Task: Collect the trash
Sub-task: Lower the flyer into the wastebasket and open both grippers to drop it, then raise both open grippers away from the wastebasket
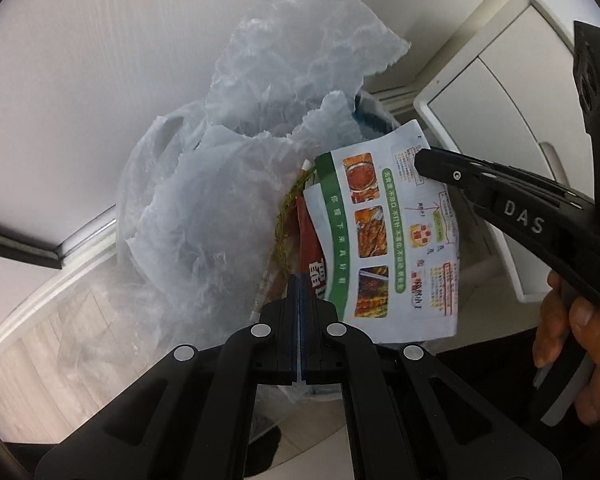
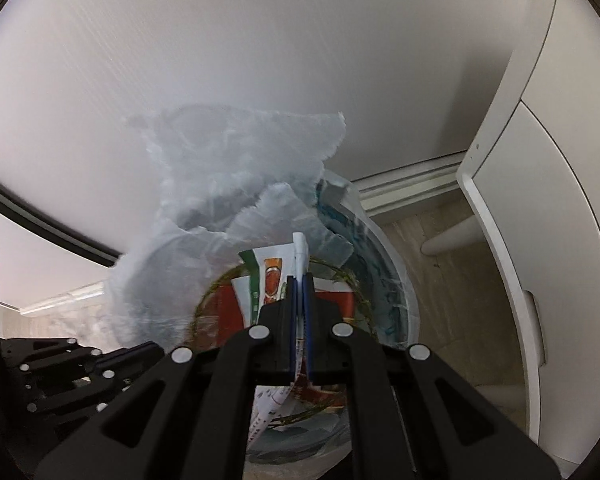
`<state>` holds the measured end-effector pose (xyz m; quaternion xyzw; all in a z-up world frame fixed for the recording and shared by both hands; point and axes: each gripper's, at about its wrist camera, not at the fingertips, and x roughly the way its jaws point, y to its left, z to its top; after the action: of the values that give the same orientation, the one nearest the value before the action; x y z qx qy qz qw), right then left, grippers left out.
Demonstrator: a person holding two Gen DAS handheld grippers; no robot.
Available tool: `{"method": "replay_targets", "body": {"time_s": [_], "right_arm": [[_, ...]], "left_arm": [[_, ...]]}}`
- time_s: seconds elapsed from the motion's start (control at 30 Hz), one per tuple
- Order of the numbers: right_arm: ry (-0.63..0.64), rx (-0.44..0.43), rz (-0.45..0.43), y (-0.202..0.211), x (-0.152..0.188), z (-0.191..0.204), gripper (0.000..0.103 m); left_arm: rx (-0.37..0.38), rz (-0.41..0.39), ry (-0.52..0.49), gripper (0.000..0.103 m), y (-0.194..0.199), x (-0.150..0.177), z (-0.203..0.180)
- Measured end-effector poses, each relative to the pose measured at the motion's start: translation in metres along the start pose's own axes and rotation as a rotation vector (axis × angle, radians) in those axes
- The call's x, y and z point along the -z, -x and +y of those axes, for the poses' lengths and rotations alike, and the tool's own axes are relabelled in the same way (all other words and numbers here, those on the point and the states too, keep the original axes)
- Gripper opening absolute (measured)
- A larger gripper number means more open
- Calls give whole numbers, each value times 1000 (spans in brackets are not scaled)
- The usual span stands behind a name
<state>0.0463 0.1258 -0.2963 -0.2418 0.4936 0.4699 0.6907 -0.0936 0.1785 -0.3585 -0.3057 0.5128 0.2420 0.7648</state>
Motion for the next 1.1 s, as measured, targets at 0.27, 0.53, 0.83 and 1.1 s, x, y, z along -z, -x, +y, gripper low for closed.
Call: {"method": "replay_targets", "body": {"time_s": [0.27,0.53,0.83,1.1], "right_arm": [[43,62,24,-17,9,-3,68],[105,107,-4,-2,15,7,96],[155,140,-58,30,24,25,96],[108,152,-124,73,33,15,96]], "left_arm": [[26,-18,21,10,-2,4,7],[-20,-87,25,93,8,1,10],[-74,-117,-34,97,19,0,7],[-117,-166,-97,97,38,2,2]]}}
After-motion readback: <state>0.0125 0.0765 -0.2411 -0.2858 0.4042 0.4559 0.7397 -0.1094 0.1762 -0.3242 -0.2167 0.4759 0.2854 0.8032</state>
